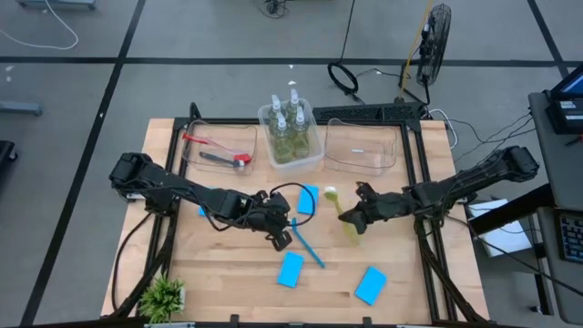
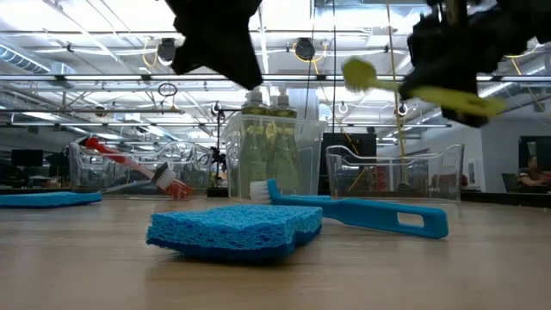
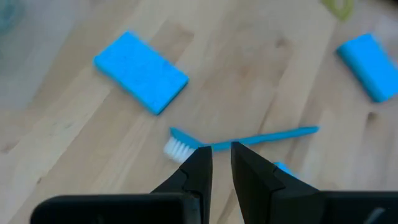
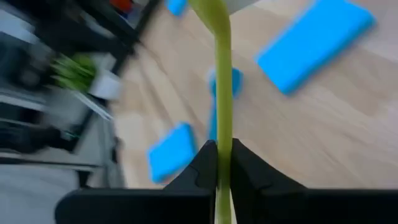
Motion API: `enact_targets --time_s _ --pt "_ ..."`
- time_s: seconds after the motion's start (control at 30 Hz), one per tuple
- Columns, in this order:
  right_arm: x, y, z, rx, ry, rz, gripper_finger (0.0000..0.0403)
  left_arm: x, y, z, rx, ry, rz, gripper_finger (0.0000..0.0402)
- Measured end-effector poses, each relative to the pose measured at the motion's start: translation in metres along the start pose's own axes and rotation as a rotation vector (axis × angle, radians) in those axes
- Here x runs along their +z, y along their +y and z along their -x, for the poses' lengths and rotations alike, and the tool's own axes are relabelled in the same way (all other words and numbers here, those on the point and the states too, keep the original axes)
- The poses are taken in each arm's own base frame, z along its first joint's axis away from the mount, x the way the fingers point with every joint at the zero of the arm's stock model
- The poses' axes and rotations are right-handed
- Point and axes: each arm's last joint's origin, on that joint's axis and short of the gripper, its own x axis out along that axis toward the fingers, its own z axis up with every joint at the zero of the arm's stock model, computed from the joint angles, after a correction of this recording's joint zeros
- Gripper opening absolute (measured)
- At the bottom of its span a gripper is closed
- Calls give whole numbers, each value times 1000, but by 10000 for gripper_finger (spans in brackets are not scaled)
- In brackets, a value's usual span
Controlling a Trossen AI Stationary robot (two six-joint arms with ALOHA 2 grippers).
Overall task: Pick & Place Kitchen Sink Supplies
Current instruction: Put the green dish brush into the left transparent bin
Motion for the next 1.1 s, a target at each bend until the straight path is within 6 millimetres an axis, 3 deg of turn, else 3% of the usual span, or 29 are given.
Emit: enact_targets --time_s 0.23,0.57,0.97,1.1 --pt "12 20 5 185 -158 52 10 23 -10 0 -165 -174 -23 63" --pt "22 31 9 269 -302 167 9 59 -12 7 -415 -390 -53 63" --pt "23 34 10 288 -327 234 9 79 4 6 -495 -440 8 65" --pt "24 36 11 308 -341 239 9 84 12 3 -471 -446 22 92"
